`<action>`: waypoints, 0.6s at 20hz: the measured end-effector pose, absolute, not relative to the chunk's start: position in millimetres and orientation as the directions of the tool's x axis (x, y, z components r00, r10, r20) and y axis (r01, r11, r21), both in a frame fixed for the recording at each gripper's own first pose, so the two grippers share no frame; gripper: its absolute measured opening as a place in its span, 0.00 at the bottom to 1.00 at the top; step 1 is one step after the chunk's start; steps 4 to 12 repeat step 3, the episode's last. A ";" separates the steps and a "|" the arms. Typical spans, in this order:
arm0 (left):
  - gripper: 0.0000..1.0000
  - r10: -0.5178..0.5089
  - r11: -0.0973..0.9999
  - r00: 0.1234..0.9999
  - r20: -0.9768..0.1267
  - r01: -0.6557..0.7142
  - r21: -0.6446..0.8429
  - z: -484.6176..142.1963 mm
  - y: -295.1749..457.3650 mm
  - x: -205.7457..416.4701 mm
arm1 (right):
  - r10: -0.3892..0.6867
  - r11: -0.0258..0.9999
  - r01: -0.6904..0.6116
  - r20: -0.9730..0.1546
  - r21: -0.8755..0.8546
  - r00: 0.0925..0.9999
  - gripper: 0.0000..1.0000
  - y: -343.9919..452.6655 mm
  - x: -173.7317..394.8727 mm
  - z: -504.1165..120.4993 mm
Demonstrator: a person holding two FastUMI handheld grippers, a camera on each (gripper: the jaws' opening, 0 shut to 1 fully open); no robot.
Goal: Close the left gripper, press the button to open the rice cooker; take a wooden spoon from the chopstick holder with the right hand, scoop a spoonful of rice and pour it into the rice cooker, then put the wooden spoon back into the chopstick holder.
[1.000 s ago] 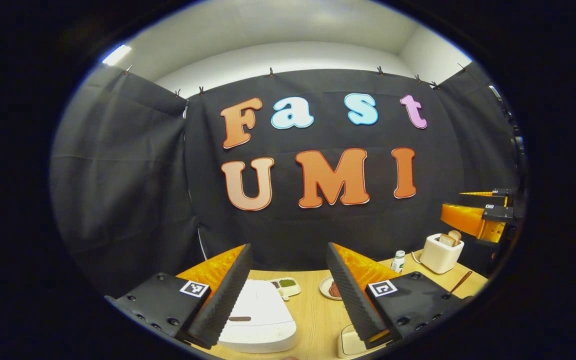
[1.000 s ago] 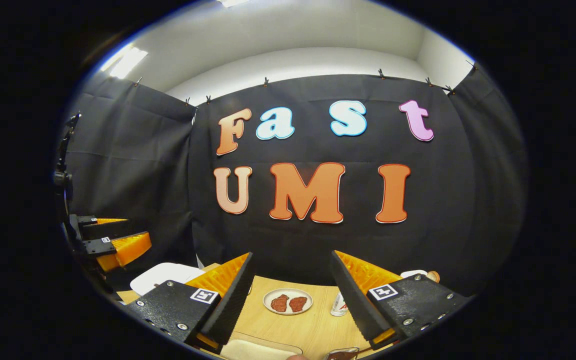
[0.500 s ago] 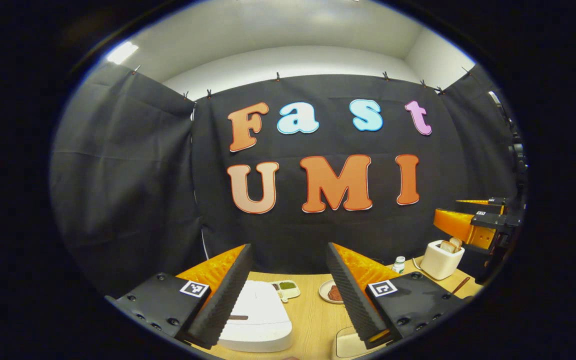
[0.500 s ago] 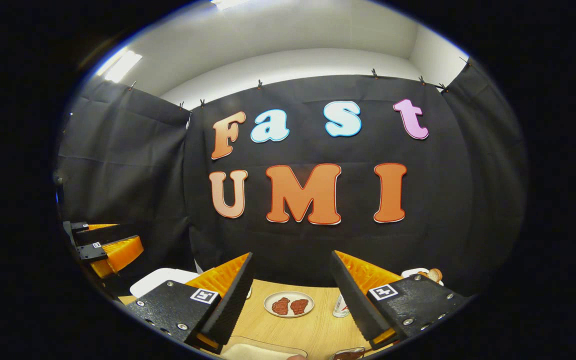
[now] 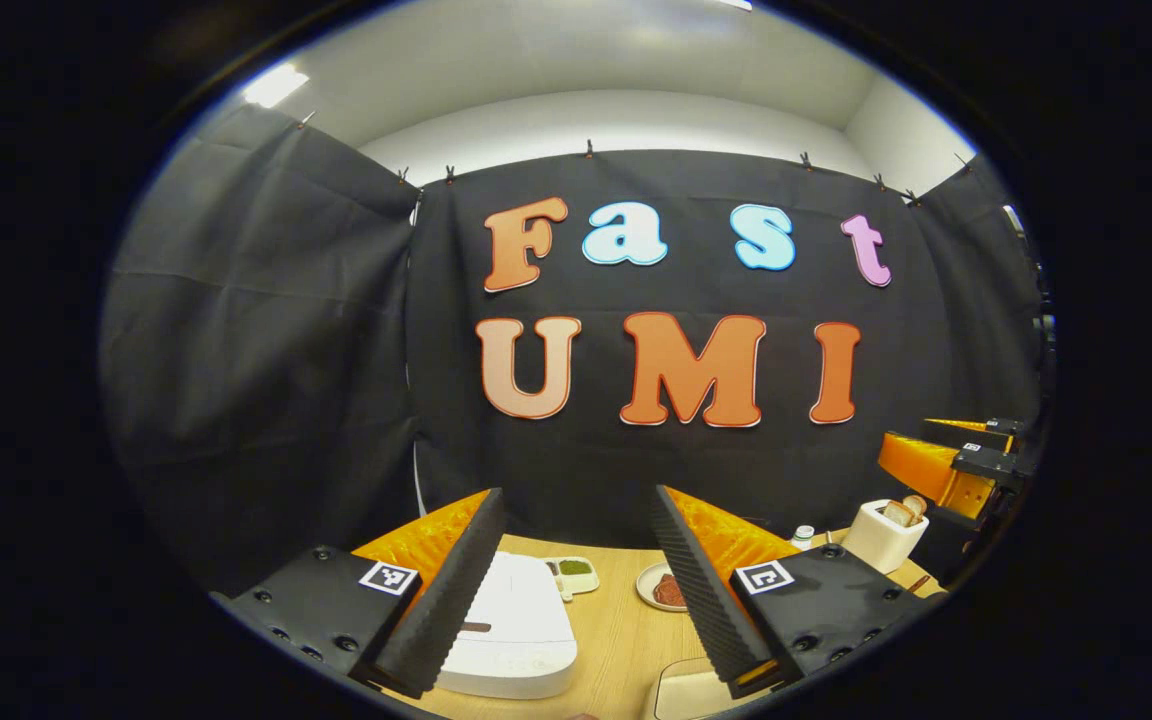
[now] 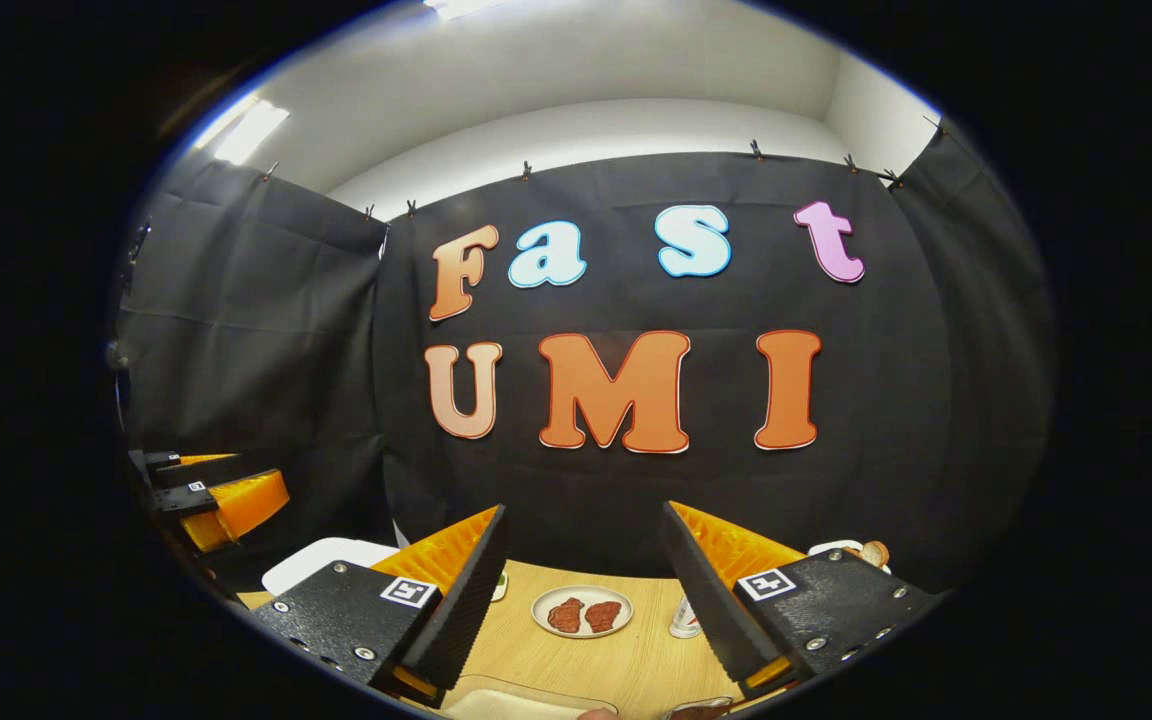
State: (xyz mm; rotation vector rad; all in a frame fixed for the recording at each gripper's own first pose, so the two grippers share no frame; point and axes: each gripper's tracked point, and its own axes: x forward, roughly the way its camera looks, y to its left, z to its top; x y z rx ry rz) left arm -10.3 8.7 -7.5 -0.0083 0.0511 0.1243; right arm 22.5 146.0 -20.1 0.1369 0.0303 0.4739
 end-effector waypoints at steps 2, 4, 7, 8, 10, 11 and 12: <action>0.99 0.129 0.991 0.990 -0.064 -0.130 -0.025 -10.1 7.7 -8.0 | 0.457 0.881 -0.453 0.005 0.139 0.890 0.94 145.5 22.5 -19.5; 0.99 0.130 0.991 0.989 -0.067 -0.132 -0.028 -11.4 7.8 -8.1 | 0.456 0.881 -0.453 0.006 0.136 0.890 0.94 145.0 22.6 -19.8; 0.99 0.130 0.991 0.989 -0.067 -0.132 -0.028 -11.4 7.8 -8.1 | 0.456 0.881 -0.453 0.006 0.136 0.890 0.94 145.0 22.6 -19.8; 0.99 0.130 0.991 0.989 -0.067 -0.132 -0.028 -11.4 7.8 -8.1 | 0.456 0.881 -0.453 0.006 0.136 0.890 0.94 145.0 22.6 -19.8; 0.99 0.130 0.991 0.989 -0.067 -0.132 -0.028 -11.4 7.8 -8.1 | 0.456 0.881 -0.453 0.006 0.136 0.890 0.94 145.0 22.6 -19.8; 0.99 0.130 0.991 0.989 -0.067 -0.132 -0.028 -11.4 7.8 -8.1 | 0.456 0.881 -0.453 0.006 0.136 0.890 0.94 145.0 22.6 -19.8; 0.99 0.130 0.991 0.989 -0.067 -0.132 -0.028 -11.4 7.8 -8.1 | 0.456 0.881 -0.453 0.006 0.136 0.890 0.94 145.0 22.6 -19.8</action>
